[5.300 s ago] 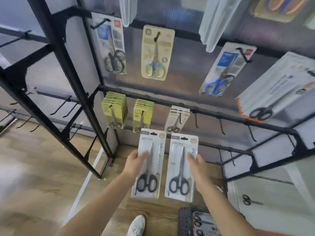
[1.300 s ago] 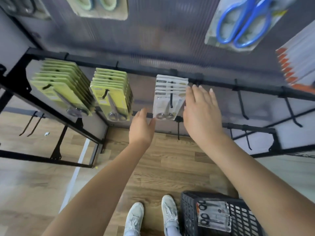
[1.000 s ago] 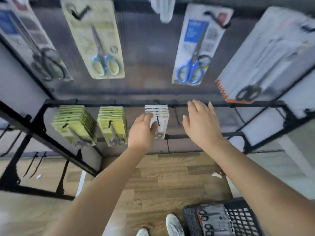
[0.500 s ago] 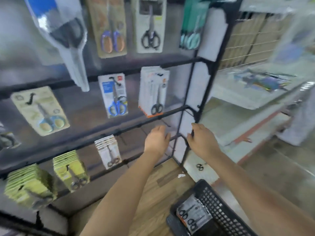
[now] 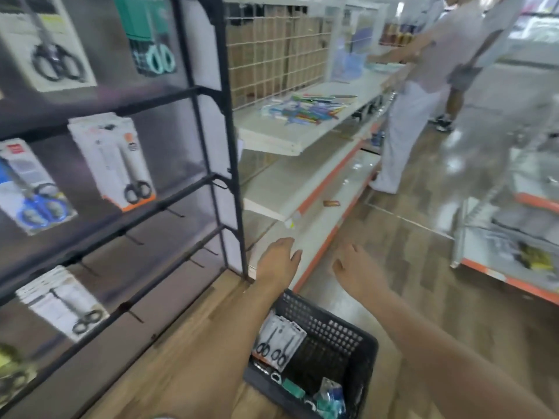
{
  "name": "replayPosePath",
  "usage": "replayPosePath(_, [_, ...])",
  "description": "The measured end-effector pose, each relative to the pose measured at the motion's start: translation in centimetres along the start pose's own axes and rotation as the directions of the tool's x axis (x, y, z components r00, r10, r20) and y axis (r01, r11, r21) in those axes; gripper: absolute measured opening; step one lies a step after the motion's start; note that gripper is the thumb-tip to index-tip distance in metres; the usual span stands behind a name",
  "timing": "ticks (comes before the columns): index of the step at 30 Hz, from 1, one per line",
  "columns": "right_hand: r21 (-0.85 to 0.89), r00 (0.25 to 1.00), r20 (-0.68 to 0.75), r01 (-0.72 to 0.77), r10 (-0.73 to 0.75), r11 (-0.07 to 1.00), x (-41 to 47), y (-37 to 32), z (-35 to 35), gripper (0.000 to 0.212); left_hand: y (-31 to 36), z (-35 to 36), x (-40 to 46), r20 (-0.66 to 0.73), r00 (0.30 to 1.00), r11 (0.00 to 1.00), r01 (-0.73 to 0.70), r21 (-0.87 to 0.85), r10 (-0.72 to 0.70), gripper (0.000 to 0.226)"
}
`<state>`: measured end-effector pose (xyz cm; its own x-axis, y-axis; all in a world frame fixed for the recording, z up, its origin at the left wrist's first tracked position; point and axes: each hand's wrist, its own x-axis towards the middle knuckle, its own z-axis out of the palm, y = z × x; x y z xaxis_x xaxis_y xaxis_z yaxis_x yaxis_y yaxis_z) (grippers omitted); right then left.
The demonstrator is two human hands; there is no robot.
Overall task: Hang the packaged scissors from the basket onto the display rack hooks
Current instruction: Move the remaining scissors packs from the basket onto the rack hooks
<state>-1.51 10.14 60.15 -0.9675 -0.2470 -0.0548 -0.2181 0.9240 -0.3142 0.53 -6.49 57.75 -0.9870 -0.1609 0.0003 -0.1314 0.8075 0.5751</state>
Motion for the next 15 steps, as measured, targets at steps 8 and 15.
replayPosePath(8, [0.077,0.985,-0.026,-0.17,0.172,0.982,-0.9,4.8,1.6,0.039,1.1,4.5,0.7,0.159,0.985,0.997,-0.065,0.032,0.059,0.043])
replayPosePath(15, [0.075,0.947,-0.029,-0.317,0.32,0.946,1.3,3.9,6.7,0.039,-4.0,5.1,3.7,0.312,0.942,0.987,-0.149,0.067,0.121,0.039])
